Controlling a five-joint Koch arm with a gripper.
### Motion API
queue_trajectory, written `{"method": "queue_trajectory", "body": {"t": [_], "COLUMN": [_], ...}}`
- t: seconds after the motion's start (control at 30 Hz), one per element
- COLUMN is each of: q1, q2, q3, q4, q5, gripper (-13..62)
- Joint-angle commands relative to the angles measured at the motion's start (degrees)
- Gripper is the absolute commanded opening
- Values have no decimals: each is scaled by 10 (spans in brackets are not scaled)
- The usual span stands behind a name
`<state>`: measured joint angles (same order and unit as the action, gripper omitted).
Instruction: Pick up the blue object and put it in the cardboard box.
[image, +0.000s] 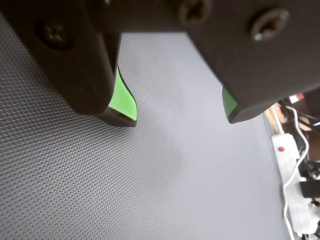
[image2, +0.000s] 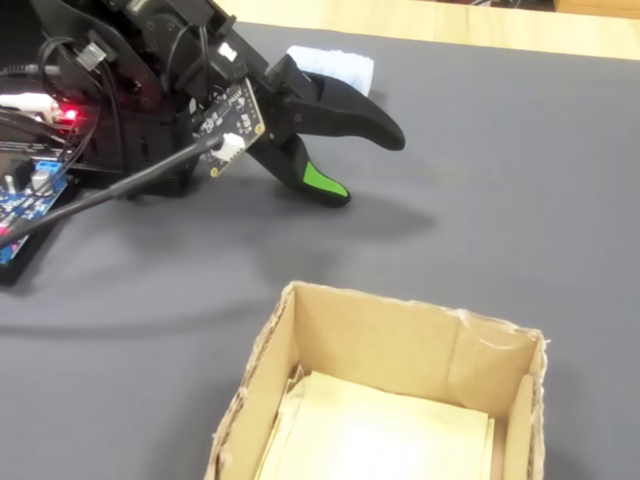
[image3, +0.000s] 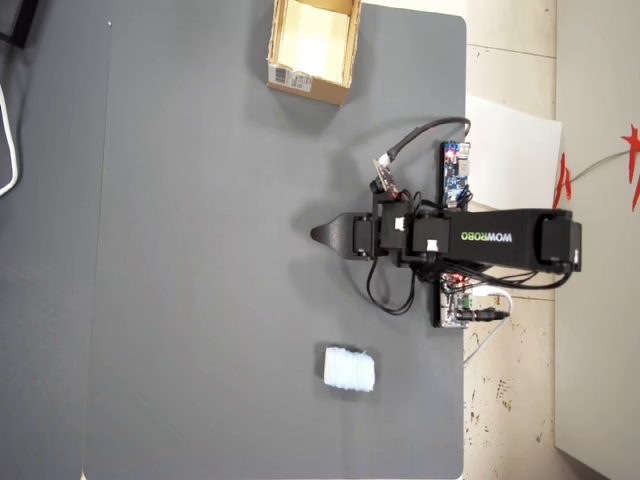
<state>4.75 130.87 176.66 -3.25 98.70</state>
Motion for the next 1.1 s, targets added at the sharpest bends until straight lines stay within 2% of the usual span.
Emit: {"method": "queue_trajectory", "body": {"t": [0.0,0.67,1.07], "q1": [0,2,-10], "q2": [48,48,48], "q3": [16,-9,-97], "q4": [76,127,286], "q5": [3,4,5], "gripper": [332,330,329]}}
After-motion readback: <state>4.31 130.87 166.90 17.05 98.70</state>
